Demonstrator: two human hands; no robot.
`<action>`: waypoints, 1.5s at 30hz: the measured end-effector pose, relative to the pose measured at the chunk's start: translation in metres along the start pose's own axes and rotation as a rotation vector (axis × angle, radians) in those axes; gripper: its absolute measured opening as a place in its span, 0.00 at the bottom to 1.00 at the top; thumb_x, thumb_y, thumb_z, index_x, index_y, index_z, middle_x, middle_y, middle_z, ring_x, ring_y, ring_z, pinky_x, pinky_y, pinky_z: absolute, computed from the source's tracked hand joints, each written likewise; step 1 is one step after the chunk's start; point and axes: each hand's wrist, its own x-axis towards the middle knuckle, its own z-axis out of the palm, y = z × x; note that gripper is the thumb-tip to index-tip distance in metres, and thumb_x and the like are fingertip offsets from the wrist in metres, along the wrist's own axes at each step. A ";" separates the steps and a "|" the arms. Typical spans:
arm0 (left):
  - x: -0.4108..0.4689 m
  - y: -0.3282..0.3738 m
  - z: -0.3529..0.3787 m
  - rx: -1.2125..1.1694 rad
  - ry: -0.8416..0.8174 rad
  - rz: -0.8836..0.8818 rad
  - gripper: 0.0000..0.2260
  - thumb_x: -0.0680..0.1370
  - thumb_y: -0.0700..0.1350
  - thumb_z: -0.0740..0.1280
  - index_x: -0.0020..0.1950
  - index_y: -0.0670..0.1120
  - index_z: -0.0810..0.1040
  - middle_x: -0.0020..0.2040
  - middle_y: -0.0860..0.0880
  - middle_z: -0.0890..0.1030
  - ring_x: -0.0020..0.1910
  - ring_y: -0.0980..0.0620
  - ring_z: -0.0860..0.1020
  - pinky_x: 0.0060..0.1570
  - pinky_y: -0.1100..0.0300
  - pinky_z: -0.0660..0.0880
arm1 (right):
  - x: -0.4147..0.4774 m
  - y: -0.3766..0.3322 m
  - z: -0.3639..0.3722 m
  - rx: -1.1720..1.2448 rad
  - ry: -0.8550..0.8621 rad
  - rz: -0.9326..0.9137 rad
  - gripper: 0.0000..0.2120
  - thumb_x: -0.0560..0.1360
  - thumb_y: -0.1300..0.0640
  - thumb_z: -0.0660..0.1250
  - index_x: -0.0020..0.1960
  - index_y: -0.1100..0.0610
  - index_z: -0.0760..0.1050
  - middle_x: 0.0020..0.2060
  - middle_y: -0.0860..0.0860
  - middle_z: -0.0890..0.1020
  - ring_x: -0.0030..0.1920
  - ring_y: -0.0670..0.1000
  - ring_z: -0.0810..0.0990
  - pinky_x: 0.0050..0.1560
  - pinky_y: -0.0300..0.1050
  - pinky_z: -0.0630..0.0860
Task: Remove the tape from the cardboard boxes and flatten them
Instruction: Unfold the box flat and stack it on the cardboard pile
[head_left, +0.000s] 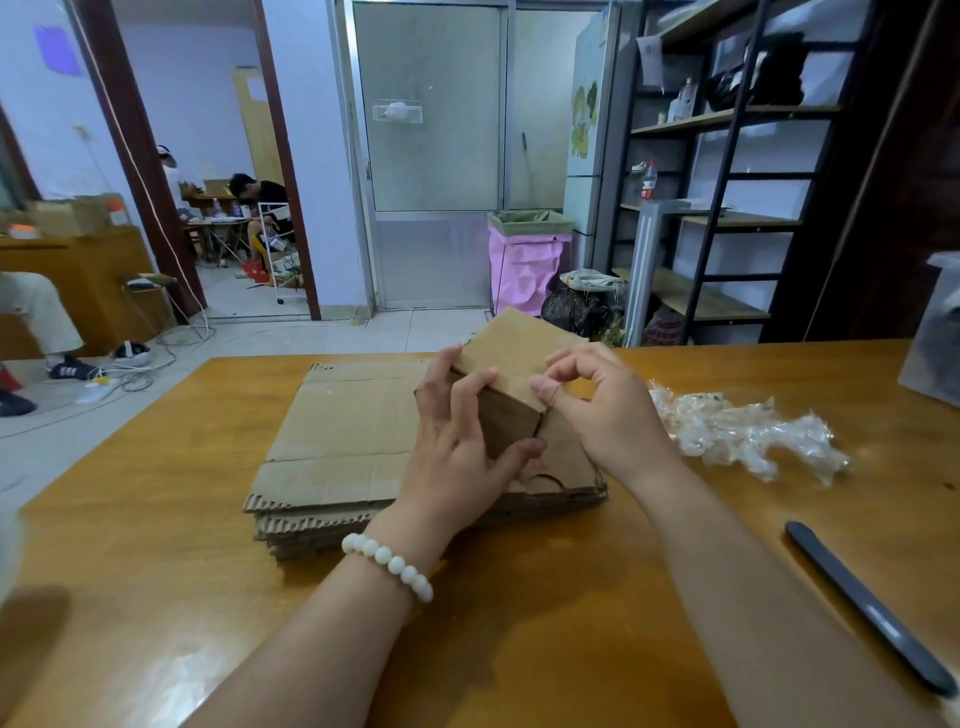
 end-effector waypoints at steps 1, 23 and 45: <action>0.000 0.001 0.000 -0.021 -0.003 -0.025 0.28 0.70 0.62 0.66 0.63 0.52 0.61 0.70 0.53 0.54 0.70 0.49 0.57 0.68 0.51 0.60 | 0.000 0.003 0.002 0.025 0.038 0.017 0.07 0.74 0.59 0.70 0.38 0.55 0.76 0.46 0.44 0.77 0.48 0.37 0.74 0.51 0.25 0.66; 0.005 0.007 -0.009 -0.309 -0.054 -0.360 0.24 0.68 0.63 0.67 0.58 0.62 0.59 0.67 0.55 0.54 0.68 0.60 0.56 0.75 0.54 0.58 | -0.007 0.007 0.005 1.262 0.020 0.491 0.13 0.81 0.60 0.52 0.38 0.59 0.66 0.27 0.50 0.73 0.31 0.49 0.76 0.35 0.41 0.76; 0.012 0.009 -0.013 -0.353 -0.031 -0.421 0.22 0.71 0.58 0.67 0.59 0.59 0.60 0.68 0.49 0.57 0.72 0.48 0.59 0.71 0.45 0.64 | -0.011 0.016 0.001 0.324 -0.175 0.322 0.09 0.76 0.58 0.67 0.40 0.58 0.69 0.37 0.53 0.81 0.38 0.45 0.83 0.38 0.38 0.77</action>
